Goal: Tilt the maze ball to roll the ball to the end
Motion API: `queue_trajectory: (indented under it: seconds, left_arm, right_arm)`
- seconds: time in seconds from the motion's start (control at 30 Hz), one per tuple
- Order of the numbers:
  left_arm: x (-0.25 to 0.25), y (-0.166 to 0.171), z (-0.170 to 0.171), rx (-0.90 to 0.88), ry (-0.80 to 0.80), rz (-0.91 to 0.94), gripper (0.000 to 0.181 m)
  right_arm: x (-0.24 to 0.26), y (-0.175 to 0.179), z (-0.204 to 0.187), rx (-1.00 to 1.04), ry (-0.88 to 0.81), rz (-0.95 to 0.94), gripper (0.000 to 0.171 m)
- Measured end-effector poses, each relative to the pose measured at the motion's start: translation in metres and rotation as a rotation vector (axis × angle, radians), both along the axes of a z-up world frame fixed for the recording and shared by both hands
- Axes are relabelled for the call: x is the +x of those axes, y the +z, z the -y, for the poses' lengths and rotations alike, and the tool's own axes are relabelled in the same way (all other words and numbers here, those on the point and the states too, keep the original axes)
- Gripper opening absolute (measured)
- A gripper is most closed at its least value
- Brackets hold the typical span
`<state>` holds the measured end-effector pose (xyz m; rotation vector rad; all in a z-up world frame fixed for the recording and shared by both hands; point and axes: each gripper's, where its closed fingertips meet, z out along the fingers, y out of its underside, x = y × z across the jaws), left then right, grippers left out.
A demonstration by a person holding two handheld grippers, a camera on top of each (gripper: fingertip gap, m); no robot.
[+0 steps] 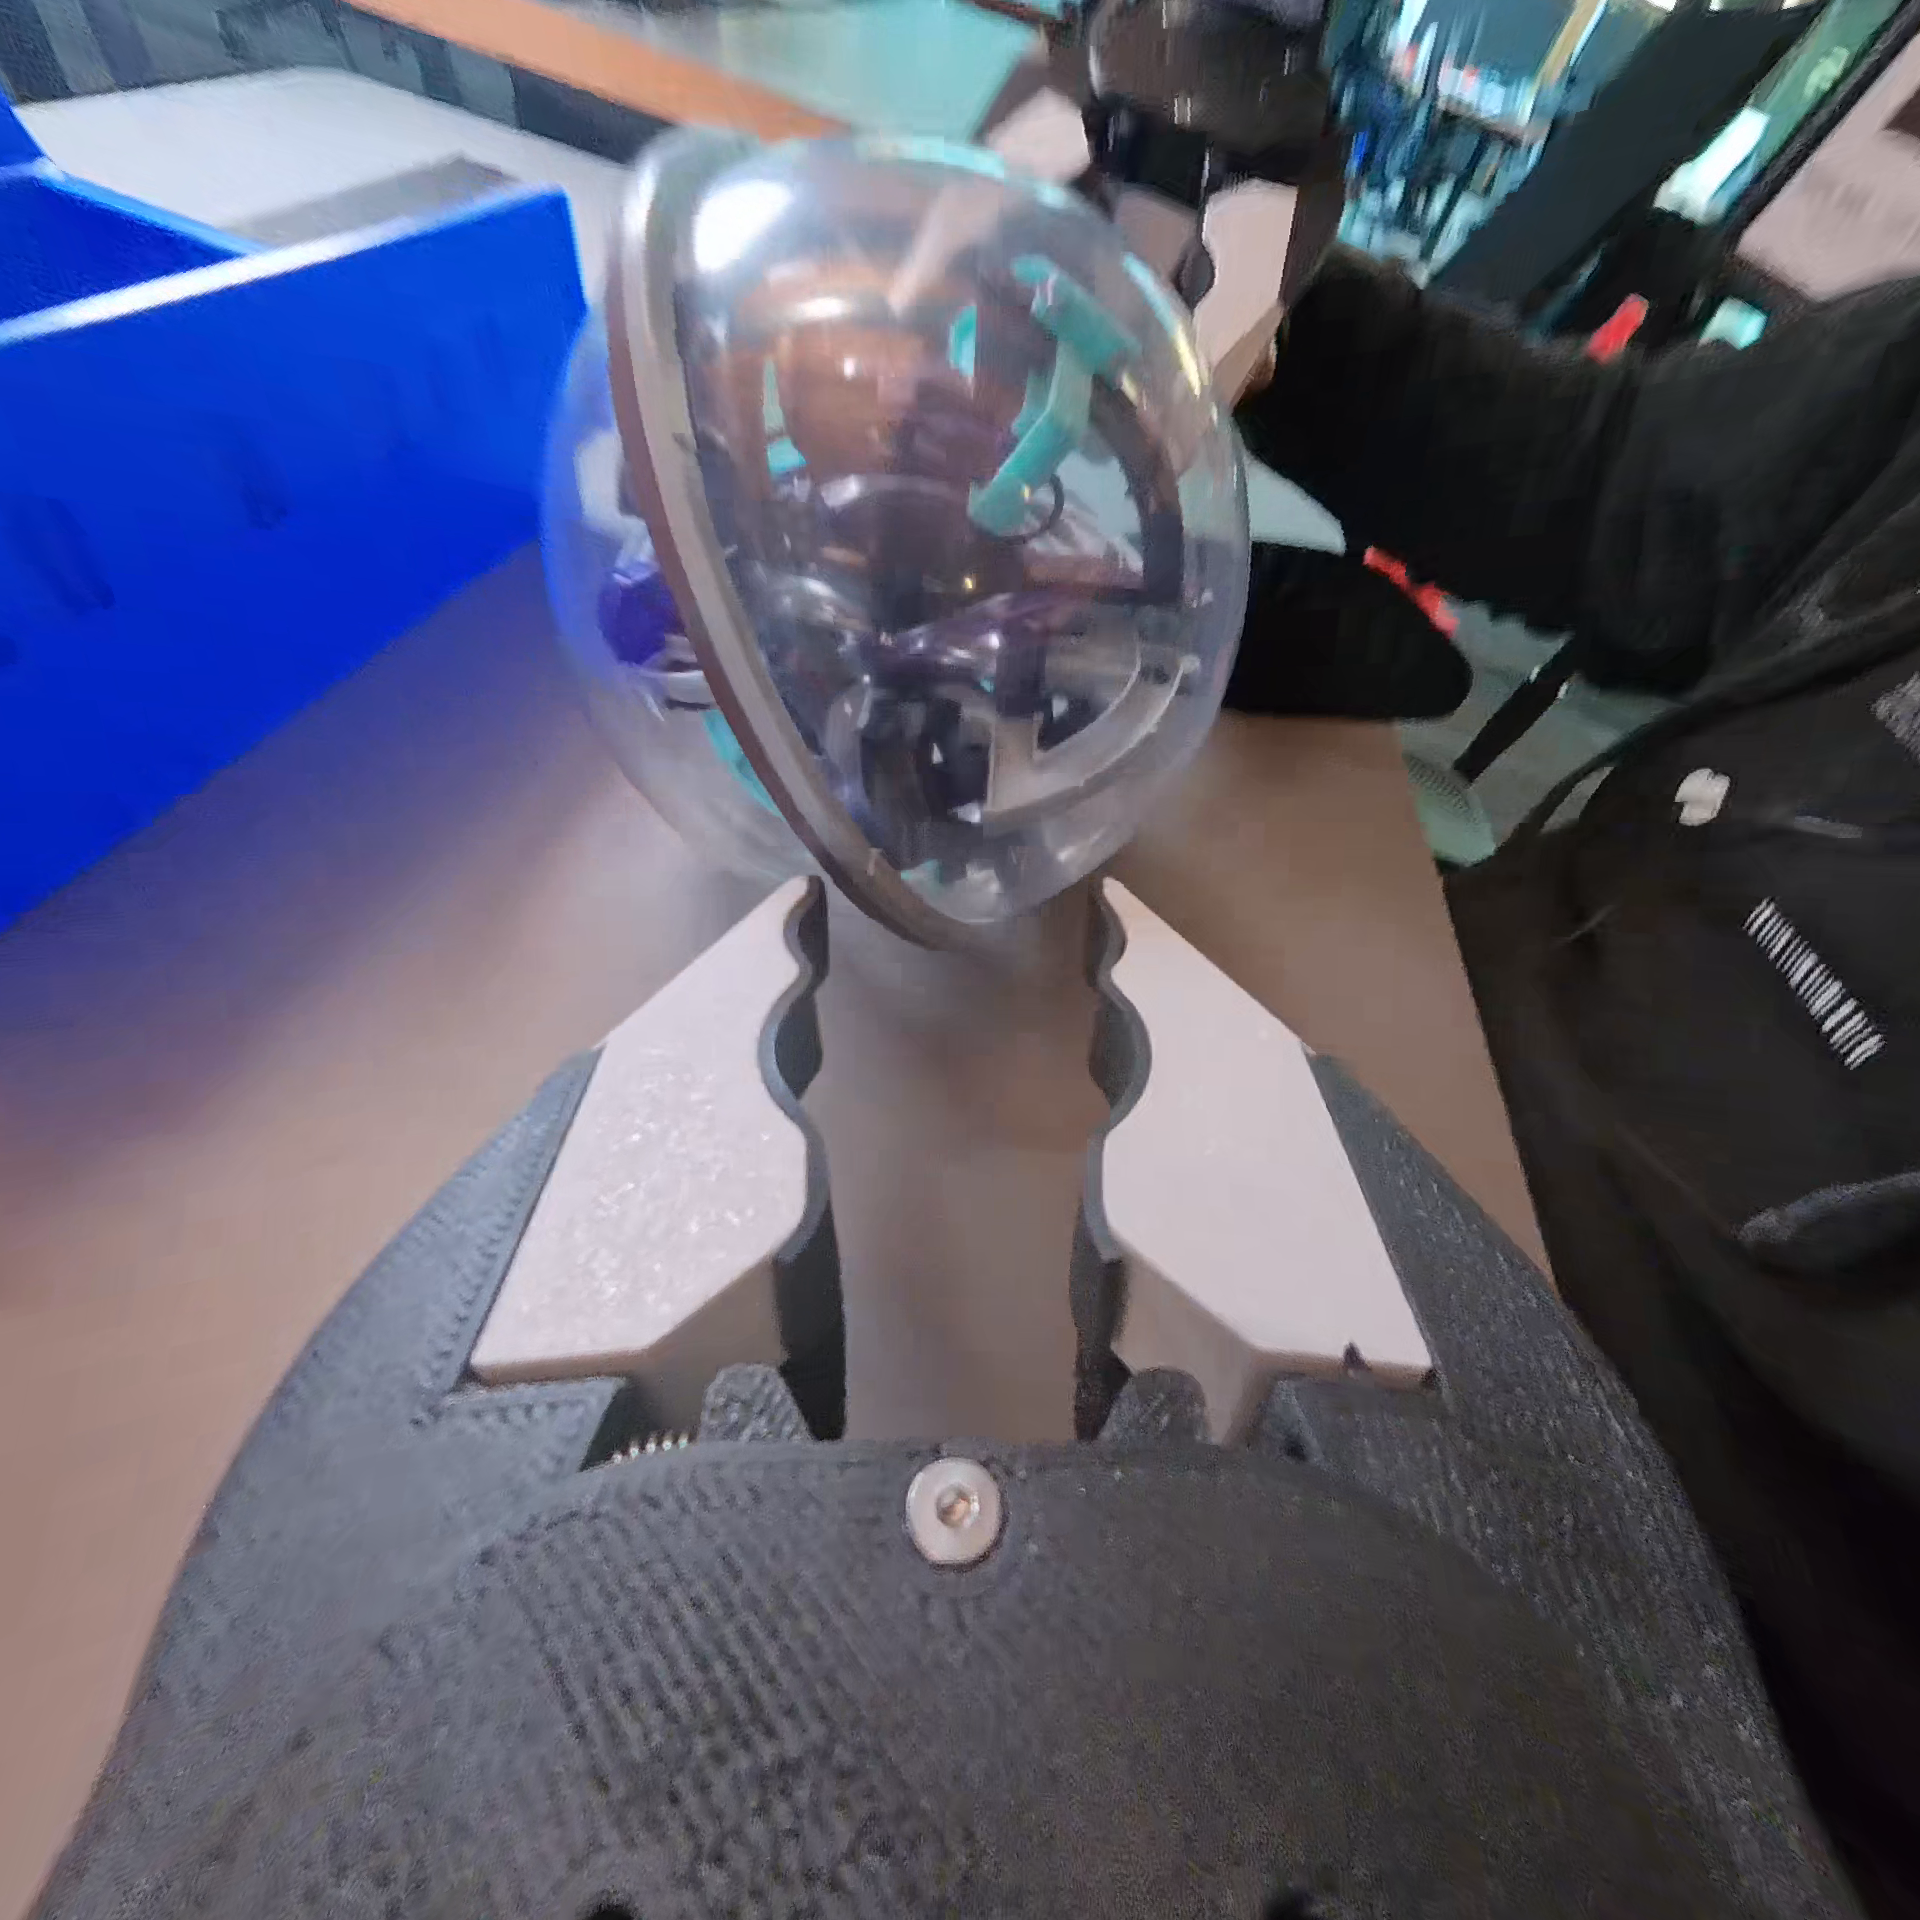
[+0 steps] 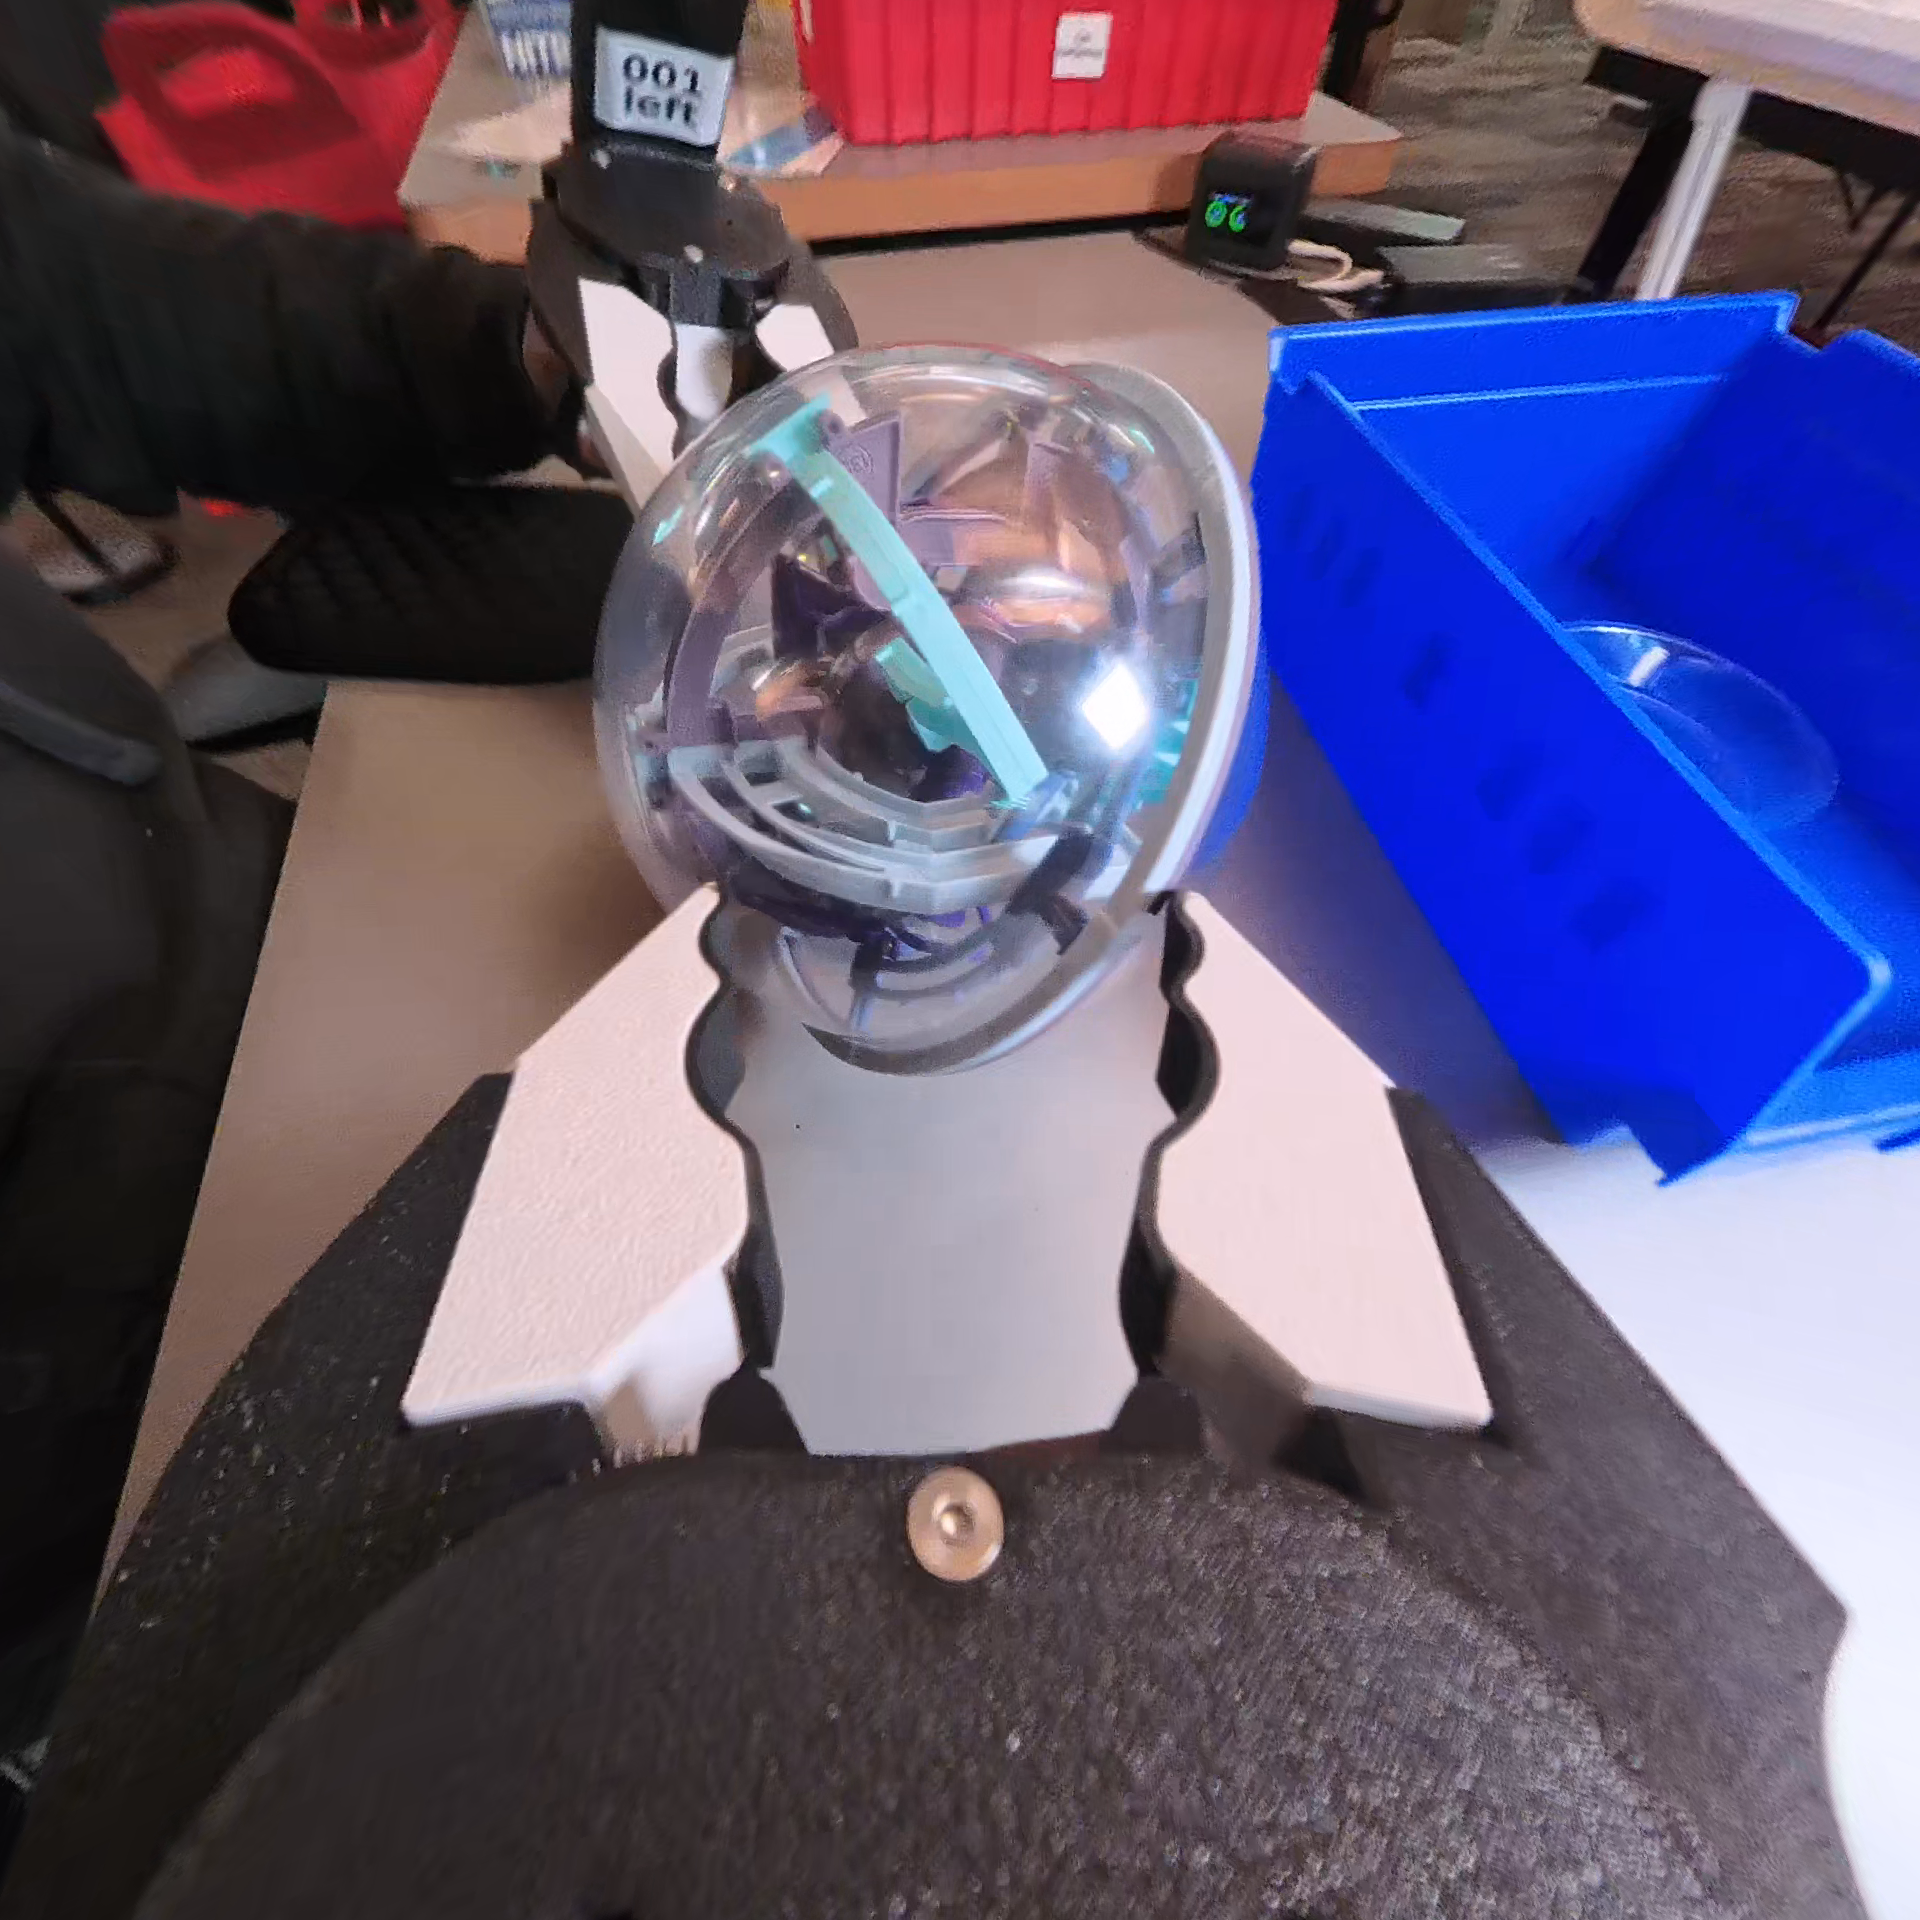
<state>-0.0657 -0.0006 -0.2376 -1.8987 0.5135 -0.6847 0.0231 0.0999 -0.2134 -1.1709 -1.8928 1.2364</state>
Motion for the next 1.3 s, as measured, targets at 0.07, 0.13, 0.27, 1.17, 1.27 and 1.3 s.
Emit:
queue_trajectory:
  seconds: [0.07, 0.13, 0.27, 1.17, 1.27, 1.3]
  left_arm:
    - [-0.006, 0.009, -0.007, 0.014, 0.024, 0.058, 0.049]
    - [-0.015, 0.011, -0.019, 0.0, 0.076, 0.084, 0.055]
    - [-0.003, 0.022, -0.015, -0.023, -0.025, 0.241, 0.027]
    - [-0.048, 0.022, -0.062, -0.094, -0.005, 0.258, 0.07]
    - [-0.037, 0.024, -0.061, -0.106, -0.086, 0.354, 0.066]
    - [-0.037, 0.023, -0.062, -0.091, -0.076, 0.342, 0.063]
  right_arm:
    - [0.0, 0.001, -0.005, -0.057, -0.027, -0.02, 0.071]
    - [-0.005, 0.004, -0.007, -0.077, -0.046, -0.049, 0.067]
    - [-0.011, 0.015, -0.012, -0.081, -0.073, -0.105, 0.058]
    - [-0.017, 0.022, -0.033, -0.058, -0.059, -0.116, 0.042]
    - [-0.018, 0.018, -0.027, -0.084, -0.05, -0.115, 0.036]
    - [-0.018, 0.02, -0.026, -0.114, -0.052, -0.126, 0.032]
